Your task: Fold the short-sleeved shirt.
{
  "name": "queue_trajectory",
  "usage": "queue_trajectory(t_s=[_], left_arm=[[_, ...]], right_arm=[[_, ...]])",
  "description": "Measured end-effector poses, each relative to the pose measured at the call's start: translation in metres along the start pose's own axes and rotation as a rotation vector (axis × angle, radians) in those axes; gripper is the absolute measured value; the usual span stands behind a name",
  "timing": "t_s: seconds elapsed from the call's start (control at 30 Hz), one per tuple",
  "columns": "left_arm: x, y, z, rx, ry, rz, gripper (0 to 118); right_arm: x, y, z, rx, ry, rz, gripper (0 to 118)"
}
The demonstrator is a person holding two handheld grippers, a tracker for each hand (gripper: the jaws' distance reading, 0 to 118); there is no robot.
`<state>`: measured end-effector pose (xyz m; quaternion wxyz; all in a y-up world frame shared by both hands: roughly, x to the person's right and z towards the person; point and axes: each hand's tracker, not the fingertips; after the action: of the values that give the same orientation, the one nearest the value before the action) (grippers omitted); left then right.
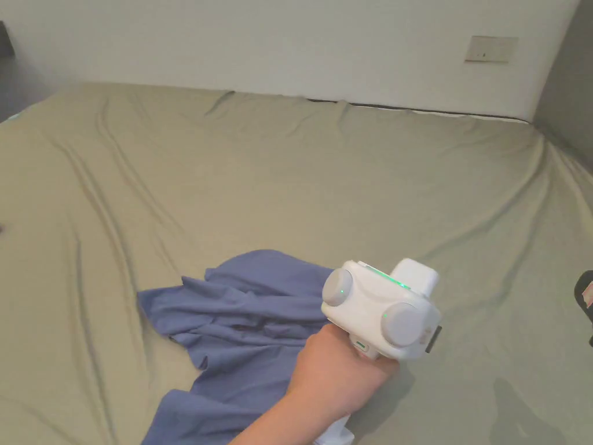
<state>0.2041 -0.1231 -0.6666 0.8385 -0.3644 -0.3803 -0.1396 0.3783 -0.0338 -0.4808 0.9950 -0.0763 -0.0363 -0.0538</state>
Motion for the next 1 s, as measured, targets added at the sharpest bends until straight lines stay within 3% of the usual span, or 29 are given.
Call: queue_trajectory(t_s=[0.17,0.2,0.27,0.43,0.47,0.5,0.57,0.67,0.73,0.8,0.9,1.0], left_arm=[[0.105,-0.016,-0.052,-0.072,-0.125,-0.183,2],[0.115,-0.021,-0.064,-0.108,-0.094,-0.194,2],[0.123,-0.032,-0.081,-0.147,-0.044,-0.208,2],[0.102,-0.035,-0.072,-0.170,-0.078,-0.122,4],[0.099,-0.032,-0.064,-0.166,-0.079,-0.090,12],[0.093,-0.028,-0.051,-0.148,-0.085,-0.042,32],[0.080,-0.020,-0.016,-0.089,-0.142,0.033,107],[0.047,-0.009,0.065,0.083,-0.259,0.112,106],[0.019,-0.010,0.134,0.216,-0.200,0.152,107],[-0.006,-0.025,0.205,0.380,-0.072,0.106,108],[-0.036,-0.067,0.297,0.633,0.263,0.063,112],[-0.058,-0.117,0.354,0.750,0.578,0.051,112]], right_arm=[[0.042,-0.007,0.027,-0.012,-0.099,-0.055,5],[0.047,-0.010,0.032,-0.015,-0.107,-0.060,5],[0.055,-0.014,0.040,-0.022,-0.126,-0.068,5],[0.062,-0.020,0.049,-0.031,-0.134,-0.085,5],[0.062,-0.021,0.050,-0.031,-0.133,-0.086,5],[0.061,-0.021,0.050,-0.032,-0.132,-0.090,5],[0.062,-0.021,0.050,-0.032,-0.118,-0.105,5],[0.057,-0.022,0.050,-0.038,-0.099,-0.108,5],[0.050,-0.021,0.051,-0.039,-0.087,-0.102,5],[0.042,-0.020,0.051,-0.039,-0.073,-0.088,5],[0.024,-0.016,0.052,-0.026,-0.055,-0.040,5],[0.004,-0.010,0.053,0.000,-0.040,0.013,5]])
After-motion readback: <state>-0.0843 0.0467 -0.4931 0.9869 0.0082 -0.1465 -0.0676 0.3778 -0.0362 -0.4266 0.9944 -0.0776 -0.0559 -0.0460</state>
